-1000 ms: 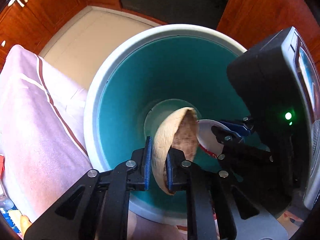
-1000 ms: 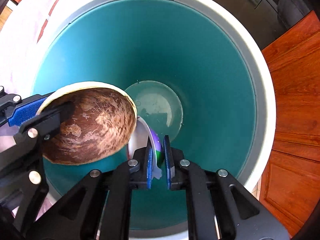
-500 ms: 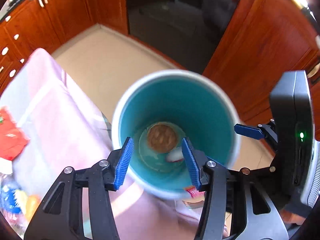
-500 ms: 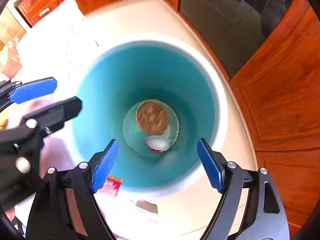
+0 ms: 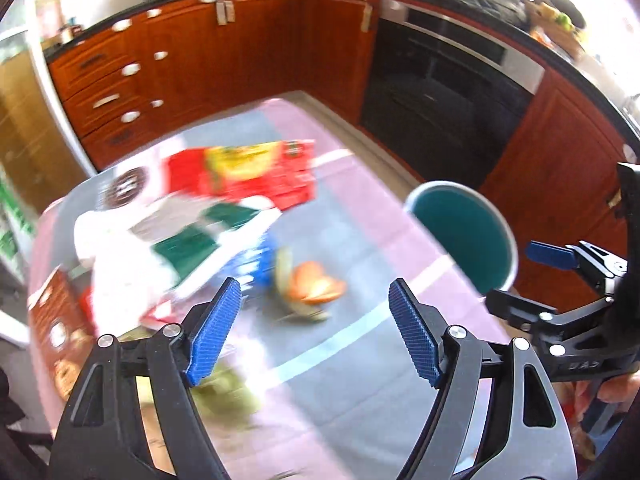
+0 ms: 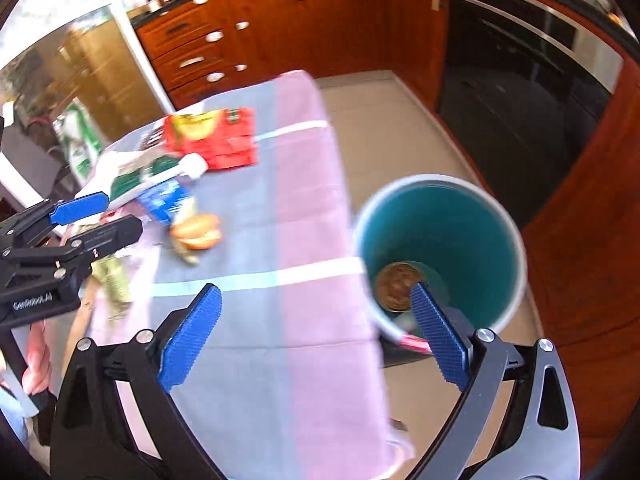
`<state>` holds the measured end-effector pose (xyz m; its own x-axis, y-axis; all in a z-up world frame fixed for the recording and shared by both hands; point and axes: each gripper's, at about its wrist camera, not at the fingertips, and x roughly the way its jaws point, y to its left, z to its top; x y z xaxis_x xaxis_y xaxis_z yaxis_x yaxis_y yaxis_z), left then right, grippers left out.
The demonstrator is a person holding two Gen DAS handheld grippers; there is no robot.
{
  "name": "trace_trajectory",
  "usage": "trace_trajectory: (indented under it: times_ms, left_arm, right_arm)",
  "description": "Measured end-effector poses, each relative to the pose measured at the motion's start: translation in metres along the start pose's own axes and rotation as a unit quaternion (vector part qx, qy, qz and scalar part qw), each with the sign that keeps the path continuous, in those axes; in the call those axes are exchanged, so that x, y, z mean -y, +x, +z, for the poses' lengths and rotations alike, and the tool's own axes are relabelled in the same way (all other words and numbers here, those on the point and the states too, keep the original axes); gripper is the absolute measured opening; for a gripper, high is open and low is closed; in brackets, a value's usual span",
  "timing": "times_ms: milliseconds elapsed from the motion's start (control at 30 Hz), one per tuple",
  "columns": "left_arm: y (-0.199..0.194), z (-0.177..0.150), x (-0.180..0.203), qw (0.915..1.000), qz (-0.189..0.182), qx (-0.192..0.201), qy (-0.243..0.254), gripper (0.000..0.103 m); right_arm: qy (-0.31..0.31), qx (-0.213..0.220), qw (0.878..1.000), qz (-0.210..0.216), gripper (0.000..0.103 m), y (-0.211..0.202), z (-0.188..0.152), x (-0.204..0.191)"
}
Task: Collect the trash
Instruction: 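Move both tools back over the table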
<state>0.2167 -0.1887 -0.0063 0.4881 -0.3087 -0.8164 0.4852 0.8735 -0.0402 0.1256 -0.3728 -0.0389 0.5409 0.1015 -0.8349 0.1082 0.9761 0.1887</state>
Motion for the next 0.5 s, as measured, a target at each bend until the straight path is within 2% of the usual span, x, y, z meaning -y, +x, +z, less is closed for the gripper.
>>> trace_trajectory:
  times_ms: [33, 67, 133, 267, 367, 500]
  left_arm:
    - [-0.002, -0.006, -0.02, 0.9998, 0.017, 0.0, -0.009, 0.078]
    - [-0.02, -0.017, -0.03, 0.9995, 0.029, 0.001, -0.016, 0.078]
    - [-0.021, -0.028, -0.067, 0.998, 0.048, -0.006, -0.041, 0.078]
    - [-0.027, -0.046, -0.127, 0.9941, 0.066, -0.012, -0.085, 0.078]
    - [-0.022, -0.061, -0.147, 0.9938, 0.061, -0.018, -0.092, 0.078]
    - [-0.011, -0.079, -0.149, 0.995, 0.054, -0.026, -0.079, 0.078]
  right_arm:
    - [-0.009, -0.003, 1.0, 0.009, 0.093, 0.003, 0.0, -0.014]
    - [-0.018, -0.006, 1.0, 0.014, 0.093, 0.007, -0.001, -0.028]
    - [-0.033, -0.014, 0.999, 0.02, 0.093, 0.015, -0.009, -0.062]
    - [-0.057, -0.03, 0.998, 0.025, 0.093, 0.034, -0.011, -0.117]
    - [-0.067, -0.029, 0.997, 0.017, 0.093, 0.041, -0.01, -0.14]
    - [-0.062, -0.031, 0.998, 0.0, 0.093, 0.051, -0.009, -0.143]
